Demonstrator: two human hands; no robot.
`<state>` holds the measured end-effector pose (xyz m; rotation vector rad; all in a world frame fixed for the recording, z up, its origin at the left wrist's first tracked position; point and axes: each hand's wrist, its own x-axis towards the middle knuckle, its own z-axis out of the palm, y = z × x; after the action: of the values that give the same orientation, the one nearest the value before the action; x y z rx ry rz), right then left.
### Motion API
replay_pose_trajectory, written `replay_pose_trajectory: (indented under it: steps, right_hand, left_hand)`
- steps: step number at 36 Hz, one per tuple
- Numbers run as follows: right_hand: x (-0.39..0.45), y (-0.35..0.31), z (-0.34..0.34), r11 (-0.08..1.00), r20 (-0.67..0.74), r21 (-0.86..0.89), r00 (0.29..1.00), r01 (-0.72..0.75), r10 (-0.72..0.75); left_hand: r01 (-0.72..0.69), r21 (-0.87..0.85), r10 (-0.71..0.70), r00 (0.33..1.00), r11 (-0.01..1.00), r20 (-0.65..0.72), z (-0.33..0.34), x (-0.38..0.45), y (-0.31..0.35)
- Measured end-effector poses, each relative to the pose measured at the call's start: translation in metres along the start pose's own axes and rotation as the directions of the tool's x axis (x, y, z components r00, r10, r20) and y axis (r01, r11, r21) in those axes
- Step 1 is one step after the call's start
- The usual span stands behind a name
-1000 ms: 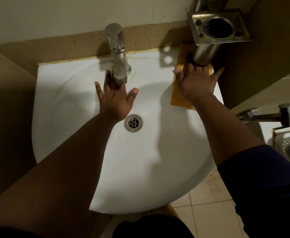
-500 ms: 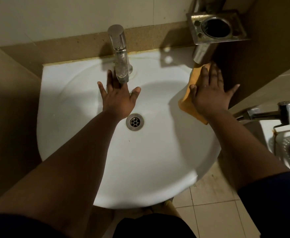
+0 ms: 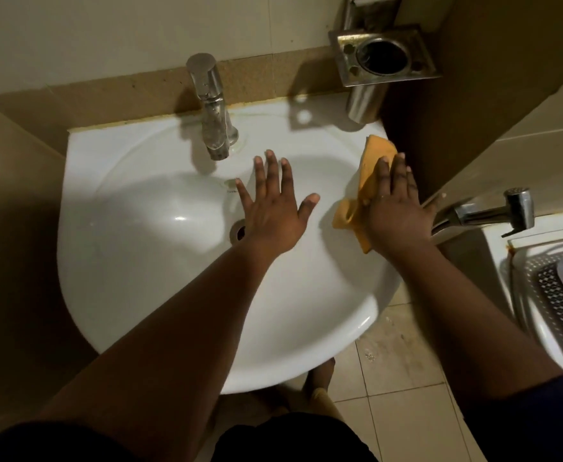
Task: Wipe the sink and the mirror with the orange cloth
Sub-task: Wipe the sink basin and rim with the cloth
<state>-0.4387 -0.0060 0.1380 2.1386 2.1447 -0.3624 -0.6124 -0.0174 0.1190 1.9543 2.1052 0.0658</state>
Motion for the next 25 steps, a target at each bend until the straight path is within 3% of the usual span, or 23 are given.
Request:
replay_pose_trajectory:
  steps: [10,17,21,25]
  right_hand:
    - [0.024,-0.006,-0.016,0.987,0.063,0.145,0.996,-0.064,0.055]
    - [0.018,0.001,-0.015,0.993,0.074,0.118,0.997,-0.014,0.005]
    - [-0.006,0.009,-0.008,0.991,0.094,0.134,0.996,0.001,-0.013]
    - [-0.029,0.016,-0.002,0.992,0.14,0.122,0.989,0.022,-0.039]
  left_hand:
    - [-0.106,-0.074,0.111,0.991,0.992,0.079,0.003,-0.003,0.046]
    - [-0.043,-0.184,0.069,0.988,0.982,0.139,0.023,-0.035,0.069]
    - [-0.097,-0.154,0.12,0.982,0.983,0.147,0.028,-0.049,0.065]
    - [0.022,-0.248,0.02,0.986,0.969,0.166,0.026,-0.056,0.063]
